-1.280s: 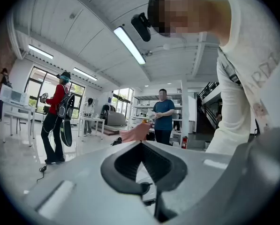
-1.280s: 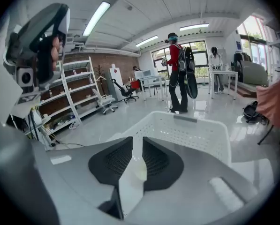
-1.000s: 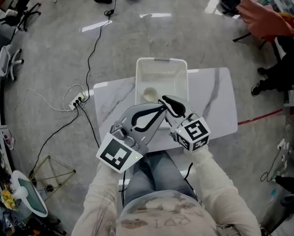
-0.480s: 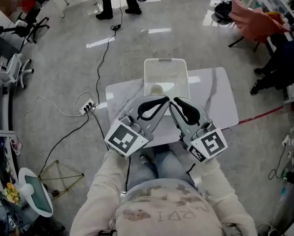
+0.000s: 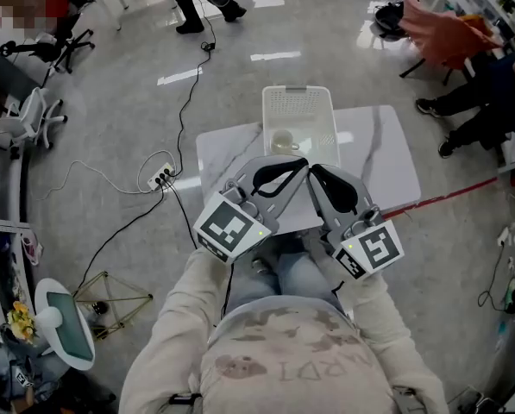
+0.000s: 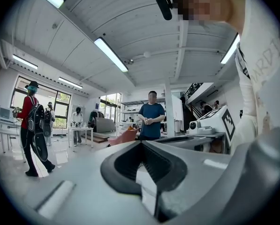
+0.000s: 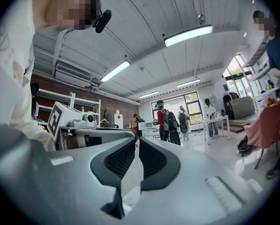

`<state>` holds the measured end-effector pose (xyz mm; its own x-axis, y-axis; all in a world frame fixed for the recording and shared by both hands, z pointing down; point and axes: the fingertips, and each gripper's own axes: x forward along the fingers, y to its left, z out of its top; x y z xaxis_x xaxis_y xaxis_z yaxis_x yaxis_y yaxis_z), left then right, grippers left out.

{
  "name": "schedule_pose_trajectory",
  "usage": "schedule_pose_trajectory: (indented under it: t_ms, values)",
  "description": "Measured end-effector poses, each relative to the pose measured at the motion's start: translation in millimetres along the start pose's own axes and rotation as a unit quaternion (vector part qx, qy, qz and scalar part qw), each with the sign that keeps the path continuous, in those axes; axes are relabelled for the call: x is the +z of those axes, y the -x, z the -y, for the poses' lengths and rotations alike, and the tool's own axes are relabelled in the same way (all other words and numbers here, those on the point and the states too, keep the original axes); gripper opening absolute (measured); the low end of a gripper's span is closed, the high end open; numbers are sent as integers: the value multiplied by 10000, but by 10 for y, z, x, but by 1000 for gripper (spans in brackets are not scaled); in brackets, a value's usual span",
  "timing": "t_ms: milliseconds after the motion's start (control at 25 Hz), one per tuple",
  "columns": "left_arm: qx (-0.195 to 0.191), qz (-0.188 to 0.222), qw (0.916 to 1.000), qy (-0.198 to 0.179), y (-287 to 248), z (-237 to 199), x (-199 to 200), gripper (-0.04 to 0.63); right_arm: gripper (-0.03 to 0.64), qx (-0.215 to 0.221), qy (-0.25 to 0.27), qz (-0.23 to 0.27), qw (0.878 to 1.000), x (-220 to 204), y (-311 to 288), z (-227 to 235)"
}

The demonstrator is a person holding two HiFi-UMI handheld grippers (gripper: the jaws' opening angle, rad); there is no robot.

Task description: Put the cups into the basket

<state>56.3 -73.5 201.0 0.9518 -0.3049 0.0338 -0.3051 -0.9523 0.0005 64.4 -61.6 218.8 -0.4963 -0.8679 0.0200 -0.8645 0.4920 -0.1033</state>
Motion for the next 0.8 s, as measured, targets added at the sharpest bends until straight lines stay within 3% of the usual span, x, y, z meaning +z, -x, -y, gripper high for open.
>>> schedule_pose_trajectory:
  t_ms: [800]
  values:
    - [-119,72,9999,-90,381,288,140,0,54,-116,155,132,9997,119,195,-446]
